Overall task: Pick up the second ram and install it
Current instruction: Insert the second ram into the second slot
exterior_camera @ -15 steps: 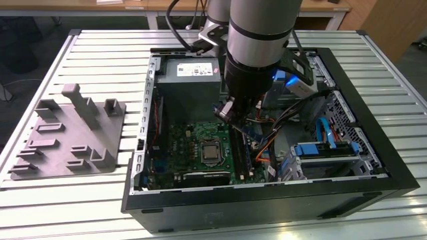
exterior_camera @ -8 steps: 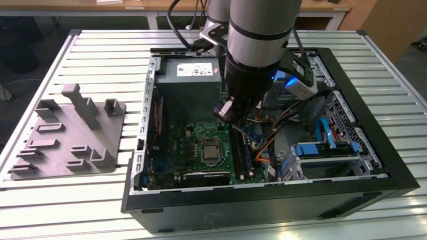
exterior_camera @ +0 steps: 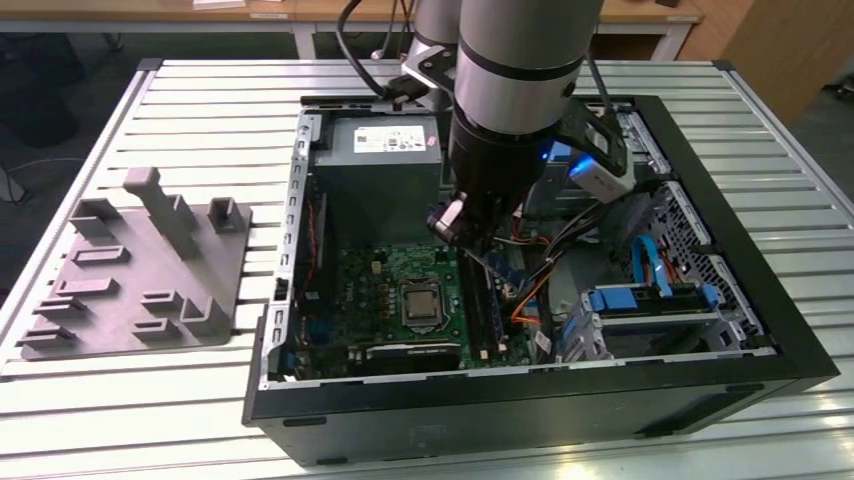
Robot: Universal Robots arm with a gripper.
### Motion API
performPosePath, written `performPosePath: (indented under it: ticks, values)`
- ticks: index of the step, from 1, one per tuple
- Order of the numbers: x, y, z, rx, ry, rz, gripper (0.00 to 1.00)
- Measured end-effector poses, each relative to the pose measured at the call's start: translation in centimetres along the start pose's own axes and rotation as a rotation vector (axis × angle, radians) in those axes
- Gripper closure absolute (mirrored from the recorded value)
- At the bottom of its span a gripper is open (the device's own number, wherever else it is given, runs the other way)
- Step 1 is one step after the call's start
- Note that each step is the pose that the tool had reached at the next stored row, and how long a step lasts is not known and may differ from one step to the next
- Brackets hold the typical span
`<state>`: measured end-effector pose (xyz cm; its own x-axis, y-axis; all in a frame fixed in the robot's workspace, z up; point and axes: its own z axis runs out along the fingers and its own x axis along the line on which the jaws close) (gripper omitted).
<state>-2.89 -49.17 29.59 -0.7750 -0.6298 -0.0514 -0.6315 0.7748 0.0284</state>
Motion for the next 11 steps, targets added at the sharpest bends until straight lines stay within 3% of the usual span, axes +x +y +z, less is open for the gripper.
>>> performPosePath:
  ticks: [11]
  values:
    - [0.0,0.0,0.0,0.0025,-0.0014,0.049,0.87]
